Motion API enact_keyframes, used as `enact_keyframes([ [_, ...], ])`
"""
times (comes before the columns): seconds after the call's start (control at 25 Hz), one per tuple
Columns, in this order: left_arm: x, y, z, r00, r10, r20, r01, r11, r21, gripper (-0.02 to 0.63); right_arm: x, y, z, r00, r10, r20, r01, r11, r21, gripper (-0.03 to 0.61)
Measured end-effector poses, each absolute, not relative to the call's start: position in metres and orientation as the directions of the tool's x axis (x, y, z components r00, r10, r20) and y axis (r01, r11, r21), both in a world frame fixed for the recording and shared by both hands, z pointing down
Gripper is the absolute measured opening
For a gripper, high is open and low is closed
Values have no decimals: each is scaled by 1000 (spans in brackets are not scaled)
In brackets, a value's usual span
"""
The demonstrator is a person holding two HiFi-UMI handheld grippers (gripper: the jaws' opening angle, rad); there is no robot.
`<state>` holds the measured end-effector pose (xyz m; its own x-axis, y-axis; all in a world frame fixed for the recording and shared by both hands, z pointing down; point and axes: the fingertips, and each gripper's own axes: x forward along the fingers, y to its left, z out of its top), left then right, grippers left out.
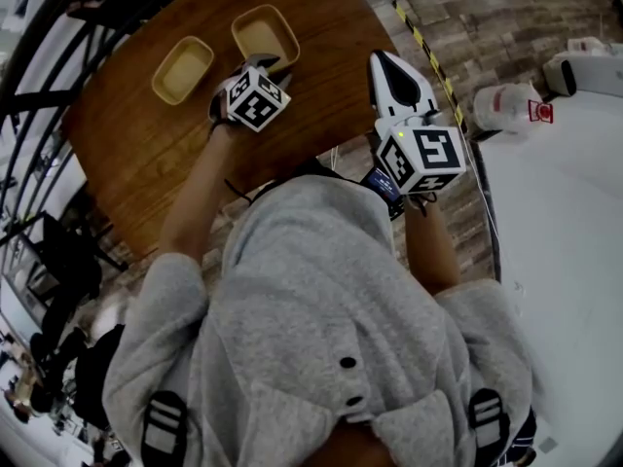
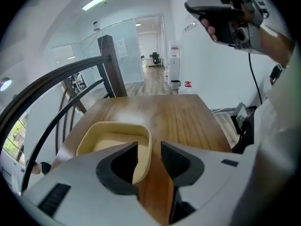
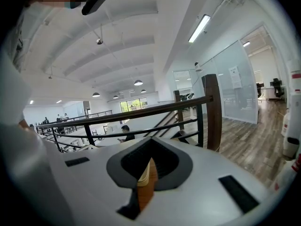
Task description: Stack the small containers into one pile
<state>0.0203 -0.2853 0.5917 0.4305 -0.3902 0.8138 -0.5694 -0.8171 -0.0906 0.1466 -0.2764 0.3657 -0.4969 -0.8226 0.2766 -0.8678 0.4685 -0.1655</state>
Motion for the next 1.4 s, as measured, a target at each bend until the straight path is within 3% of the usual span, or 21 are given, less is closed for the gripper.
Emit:
enact_keyframes([
  [0.2,-7,-274,575,449,-449,773,-622,-778,-91,176,124,-267,362,-523,-809,269,-852,497,-162,11],
  [0.72,-138,-244,571,330,-522,786,-735,-665,-134,184,65,-241,353,-573,-779,256,-820,553,-151,11],
  [1.4,-267,-219,622,187,-448,874,-666,-712,-223,184,12,-228,355,-565,-770,296,-821,562,-106,11],
])
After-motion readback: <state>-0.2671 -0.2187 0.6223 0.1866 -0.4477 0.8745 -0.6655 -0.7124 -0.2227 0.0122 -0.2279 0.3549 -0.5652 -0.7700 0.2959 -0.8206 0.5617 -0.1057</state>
